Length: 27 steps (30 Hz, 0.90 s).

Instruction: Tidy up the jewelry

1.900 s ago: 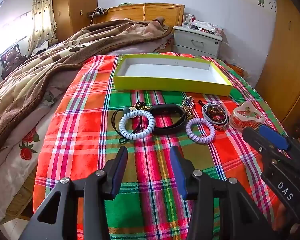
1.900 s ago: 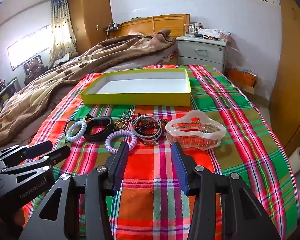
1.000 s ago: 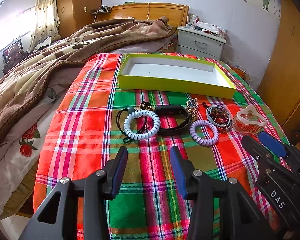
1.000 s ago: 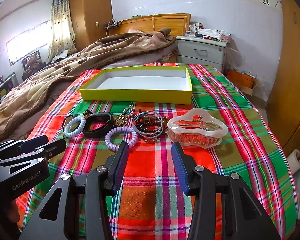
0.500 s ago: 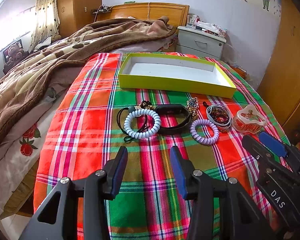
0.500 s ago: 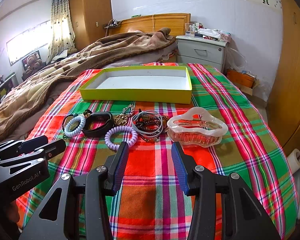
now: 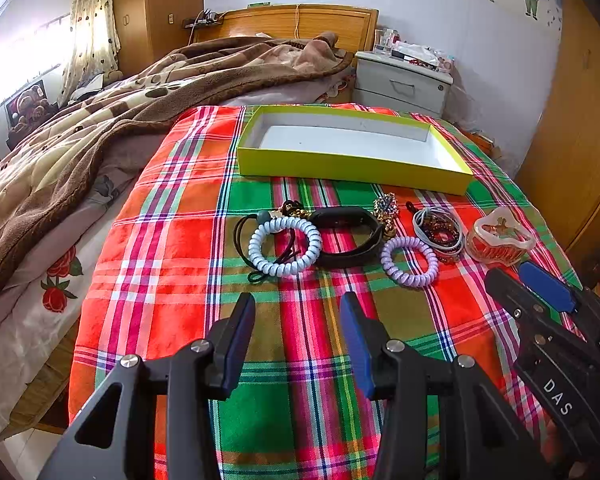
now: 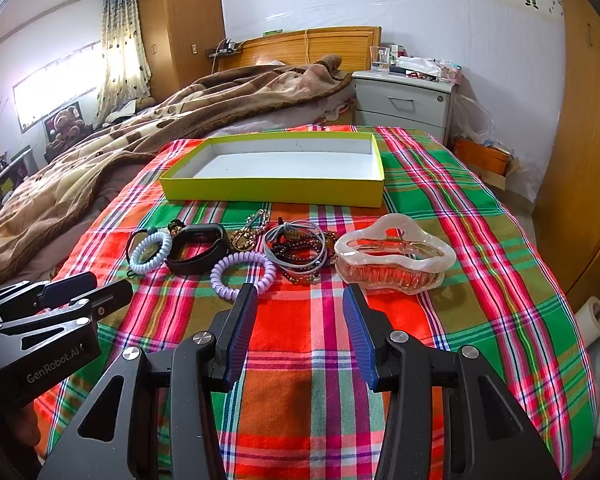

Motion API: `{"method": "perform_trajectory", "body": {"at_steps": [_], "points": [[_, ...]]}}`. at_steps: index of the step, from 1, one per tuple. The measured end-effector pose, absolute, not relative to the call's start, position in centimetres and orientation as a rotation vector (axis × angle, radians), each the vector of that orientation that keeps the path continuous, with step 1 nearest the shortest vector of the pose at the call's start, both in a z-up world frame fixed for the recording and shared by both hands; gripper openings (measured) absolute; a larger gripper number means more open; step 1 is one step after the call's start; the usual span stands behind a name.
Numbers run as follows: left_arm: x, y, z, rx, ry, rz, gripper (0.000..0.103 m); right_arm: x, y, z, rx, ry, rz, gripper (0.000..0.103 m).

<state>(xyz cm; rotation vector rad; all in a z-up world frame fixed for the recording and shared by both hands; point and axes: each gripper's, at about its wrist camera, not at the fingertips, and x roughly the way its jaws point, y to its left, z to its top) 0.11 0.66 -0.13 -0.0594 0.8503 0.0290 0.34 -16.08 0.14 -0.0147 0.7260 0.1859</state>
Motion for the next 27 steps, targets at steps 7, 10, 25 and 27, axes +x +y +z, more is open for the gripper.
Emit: {"method": "perform_trajectory", "body": {"at_steps": [7, 10, 25, 27], "points": [[0.12, 0.73, -0.12, -0.061, 0.854, 0.027, 0.046, 0.34, -16.11, 0.16, -0.014, 0.725, 0.187, 0.045], [0.10, 0.81, -0.12, -0.061, 0.854, 0.026, 0.046, 0.34, -16.10, 0.16, -0.014, 0.725, 0.187, 0.045], [0.09, 0.78, -0.11, -0.060, 0.861, 0.026, 0.046, 0.33, -16.08, 0.18, -0.012, 0.724, 0.187, 0.045], [0.15, 0.76, -0.08, -0.059, 0.861, 0.025, 0.046, 0.35, -16.12, 0.15, -0.011, 0.724, 0.188, 0.045]]}}
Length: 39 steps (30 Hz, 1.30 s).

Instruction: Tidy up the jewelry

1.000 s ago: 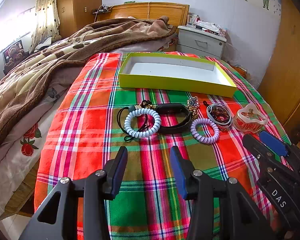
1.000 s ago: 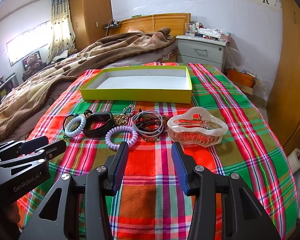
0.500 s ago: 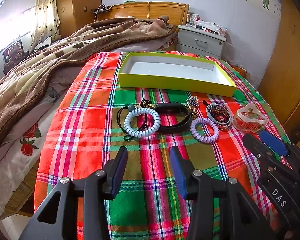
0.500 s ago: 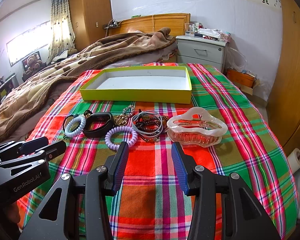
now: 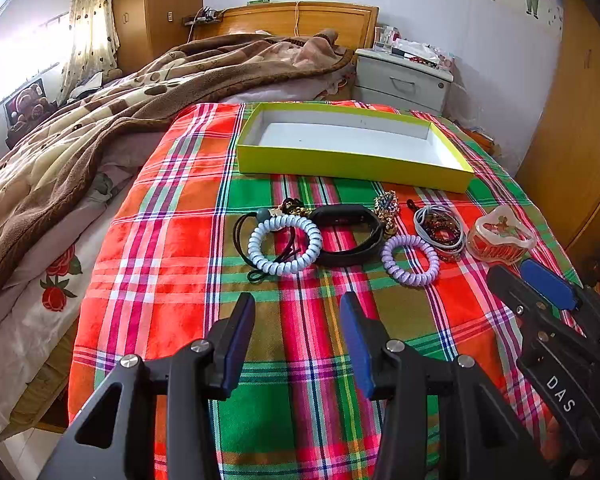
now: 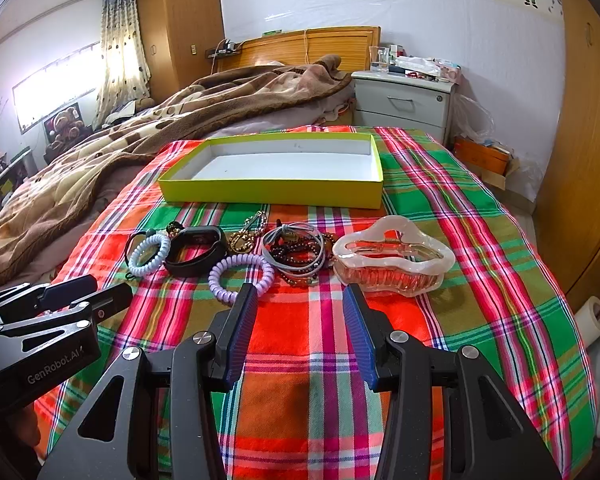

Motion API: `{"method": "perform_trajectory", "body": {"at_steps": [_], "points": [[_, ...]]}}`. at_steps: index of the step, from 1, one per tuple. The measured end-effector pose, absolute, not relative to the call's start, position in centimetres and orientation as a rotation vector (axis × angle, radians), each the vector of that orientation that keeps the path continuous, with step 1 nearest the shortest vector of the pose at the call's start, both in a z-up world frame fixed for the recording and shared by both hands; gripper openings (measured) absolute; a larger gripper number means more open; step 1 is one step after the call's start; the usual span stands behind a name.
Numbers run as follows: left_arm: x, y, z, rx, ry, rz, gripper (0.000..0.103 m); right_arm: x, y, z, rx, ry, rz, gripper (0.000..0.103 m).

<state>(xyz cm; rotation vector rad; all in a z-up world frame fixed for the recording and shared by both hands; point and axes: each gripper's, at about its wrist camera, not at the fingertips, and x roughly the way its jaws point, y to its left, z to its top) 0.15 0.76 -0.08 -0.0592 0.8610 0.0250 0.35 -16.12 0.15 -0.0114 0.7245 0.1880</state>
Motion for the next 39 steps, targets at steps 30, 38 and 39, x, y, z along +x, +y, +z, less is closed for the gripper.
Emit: {"method": "perform_trajectory", "body": {"at_steps": [30, 38, 39], "points": [[6.0, 4.9, -0.9, -0.205, 0.993, -0.097, 0.046, 9.0, -26.0, 0.4, 0.028, 0.865, 0.258, 0.046], [6.8, 6.0, -1.1, -0.244, 1.018, -0.087, 0.046, 11.8, -24.4, -0.9, -0.168, 0.982, 0.412, 0.046], [6.9, 6.3, -1.1, -0.255, 1.022, -0.085, 0.046, 12.0, -24.5, -1.0, -0.155, 0.997, 0.419, 0.046]]}}
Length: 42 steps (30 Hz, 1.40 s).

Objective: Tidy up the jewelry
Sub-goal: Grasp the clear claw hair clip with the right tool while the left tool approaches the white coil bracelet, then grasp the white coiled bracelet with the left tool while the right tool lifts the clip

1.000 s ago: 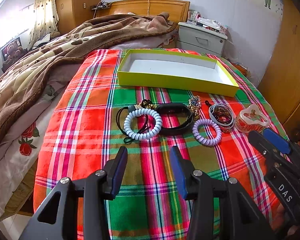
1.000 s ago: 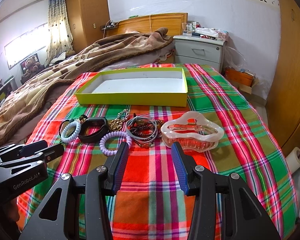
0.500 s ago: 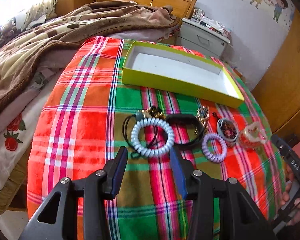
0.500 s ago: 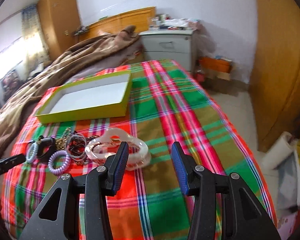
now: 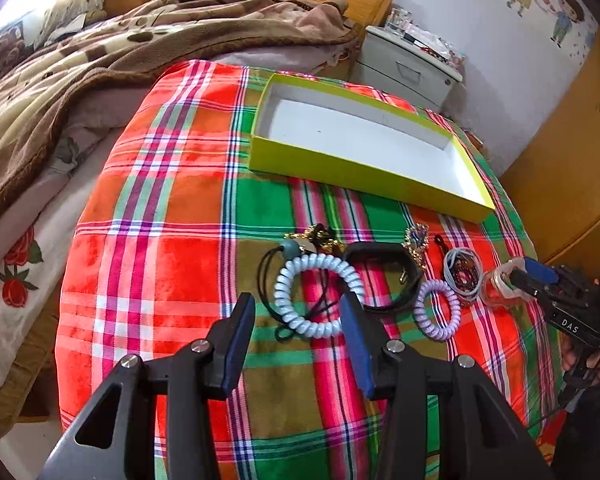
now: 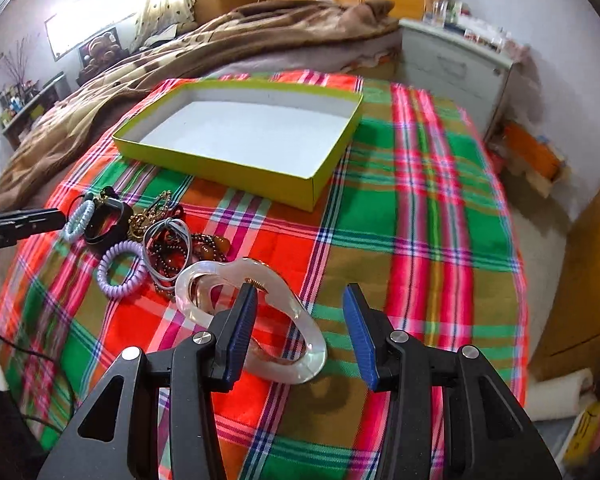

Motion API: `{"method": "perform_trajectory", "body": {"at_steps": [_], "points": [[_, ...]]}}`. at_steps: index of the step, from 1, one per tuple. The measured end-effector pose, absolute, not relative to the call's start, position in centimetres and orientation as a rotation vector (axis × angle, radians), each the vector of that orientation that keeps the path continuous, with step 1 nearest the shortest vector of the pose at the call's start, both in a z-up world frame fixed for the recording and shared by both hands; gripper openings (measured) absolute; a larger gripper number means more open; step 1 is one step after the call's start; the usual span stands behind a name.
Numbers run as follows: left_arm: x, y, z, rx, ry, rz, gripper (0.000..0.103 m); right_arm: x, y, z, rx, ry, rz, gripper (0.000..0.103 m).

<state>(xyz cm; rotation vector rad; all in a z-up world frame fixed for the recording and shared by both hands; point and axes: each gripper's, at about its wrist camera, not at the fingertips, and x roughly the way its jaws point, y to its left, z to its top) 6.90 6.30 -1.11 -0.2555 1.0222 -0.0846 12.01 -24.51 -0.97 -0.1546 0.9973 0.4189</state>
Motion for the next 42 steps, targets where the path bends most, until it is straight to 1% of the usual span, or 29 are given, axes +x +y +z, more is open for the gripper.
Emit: {"method": "perform_trajectory", "body": {"at_steps": [6, 7, 8, 9, 11, 15, 17, 20, 25, 34, 36, 38, 42], "points": [[7.4, 7.0, -1.2, -0.251, 1.042, -0.069, 0.046, 12.1, -24.9, -1.6, -0.098, 1.089, 0.488, 0.045], [7.5, 7.0, -1.1, -0.252, 1.044, -0.066, 0.046, 11.8, -25.0, -1.7, -0.089, 1.102, 0.489, 0.044], [7.5, 7.0, -1.1, -0.249, 1.046, -0.071, 0.046, 11.6, -24.8, -1.7, -0.089, 1.103, 0.485, 0.034], [7.6, 6.9, -1.2, -0.248, 1.050, -0.071, 0.046, 11.4, -24.7, -1.7, -0.091, 1.102, 0.483, 0.022], [7.7, 6.7, -1.4, -0.244, 1.064, -0.074, 0.046, 10.8, -24.6, -1.7, -0.091, 1.109, 0.466, 0.019], [7.4, 6.8, -2.1, -0.239, 1.084, -0.056, 0.046, 9.9, -24.6, -1.9, -0.059, 1.099, 0.447, 0.016], [7.1, 6.4, -2.1, -0.167, 1.073, 0.005, 0.046, 9.5, -24.9, -1.8, -0.014, 1.084, 0.425, 0.013], [6.1, 5.8, -1.2, -0.118, 1.017, -0.016, 0.046, 8.7, -25.6, -1.8, 0.081, 1.063, 0.402, 0.012], [5.6, 4.4, -0.9, -0.075, 1.027, -0.115, 0.046, 7.7, -26.2, -1.7, 0.170, 1.026, 0.368, 0.012], [4.9, 0.8, -0.8, 0.104, 0.945, -0.179, 0.046, 7.6, -26.2, -2.0, 0.220, 1.020, 0.343, 0.012], [5.2, 0.4, -1.1, 0.128, 0.950, -0.187, 0.043, 7.6, -26.0, -2.2, 0.221, 1.019, 0.338, 0.012], [5.6, 0.3, -1.6, 0.144, 0.967, -0.180, 0.035, 7.6, -25.9, -2.2, 0.222, 1.017, 0.340, 0.012], [5.7, 0.3, -2.2, 0.136, 0.985, -0.179, 0.025, 7.6, -25.7, -2.1, 0.223, 1.009, 0.340, 0.012]]}}
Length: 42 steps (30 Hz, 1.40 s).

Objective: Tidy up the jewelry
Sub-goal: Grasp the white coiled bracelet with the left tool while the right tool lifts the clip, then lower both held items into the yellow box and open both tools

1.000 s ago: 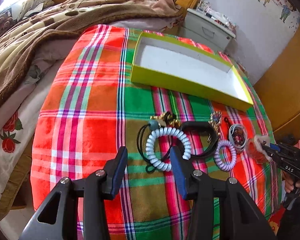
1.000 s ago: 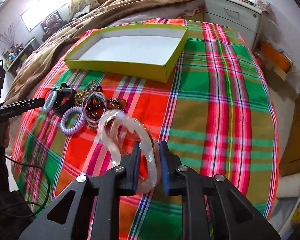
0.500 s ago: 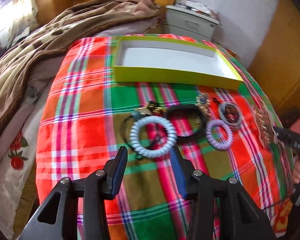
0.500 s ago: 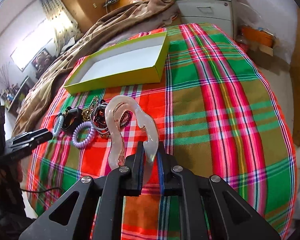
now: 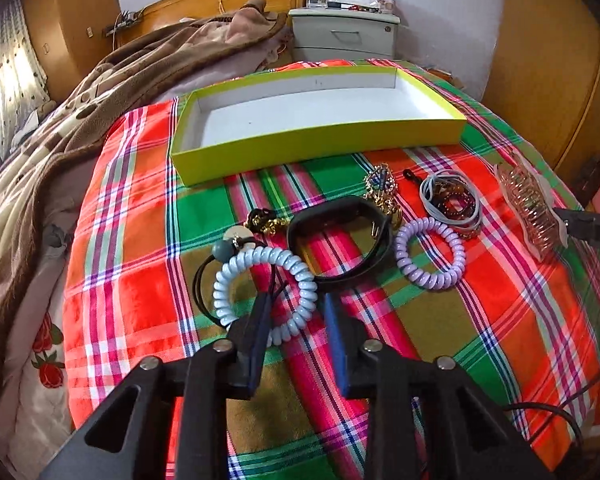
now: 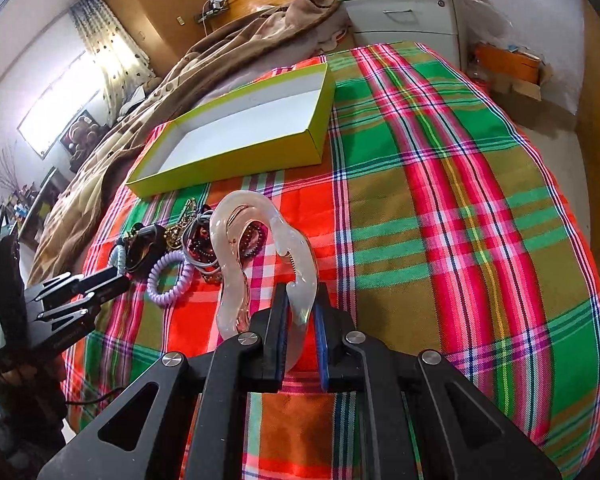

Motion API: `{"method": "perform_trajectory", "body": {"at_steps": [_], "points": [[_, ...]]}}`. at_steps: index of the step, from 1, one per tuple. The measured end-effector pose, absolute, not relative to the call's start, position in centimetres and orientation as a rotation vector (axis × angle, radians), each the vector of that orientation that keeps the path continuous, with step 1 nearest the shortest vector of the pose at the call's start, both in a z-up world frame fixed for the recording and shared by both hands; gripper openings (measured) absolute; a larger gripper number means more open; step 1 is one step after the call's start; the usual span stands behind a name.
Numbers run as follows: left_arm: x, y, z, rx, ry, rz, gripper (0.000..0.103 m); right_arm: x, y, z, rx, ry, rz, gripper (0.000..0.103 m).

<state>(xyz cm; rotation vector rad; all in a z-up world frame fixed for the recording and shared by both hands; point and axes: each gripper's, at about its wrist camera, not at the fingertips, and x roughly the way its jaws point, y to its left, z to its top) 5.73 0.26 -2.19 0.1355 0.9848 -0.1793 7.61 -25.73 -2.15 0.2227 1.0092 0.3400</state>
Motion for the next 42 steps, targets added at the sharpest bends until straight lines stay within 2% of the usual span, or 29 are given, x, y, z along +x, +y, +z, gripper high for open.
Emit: {"method": "perform_trajectory", "body": {"at_steps": [5, 12, 24, 34, 42], "points": [[5.9, 0.4, -2.2, 0.115, 0.988, -0.181, 0.011, 7.5, -25.7, -1.9, 0.220, 0.997, 0.327, 0.012], [6.1, 2.0, -0.8, 0.012, 0.953, -0.199, 0.010, 7.3, -25.5, -0.7, 0.209, 0.958, 0.311, 0.012], [7.5, 3.3, 2.7, -0.009, 0.870, -0.192, 0.010, 9.5, -23.9, 2.5, 0.149, 0.879, 0.279, 0.012], [12.9, 3.4, 4.1, -0.006, 0.840, -0.220, 0.010, 15.8, -21.5, 3.0, 0.124, 0.888, 0.253, 0.012], [18.0, 3.5, 2.8, -0.031, 0.880, -0.229, 0.010, 20.8, -20.0, 2.0, 0.111, 0.932, 0.223, 0.012]]}}
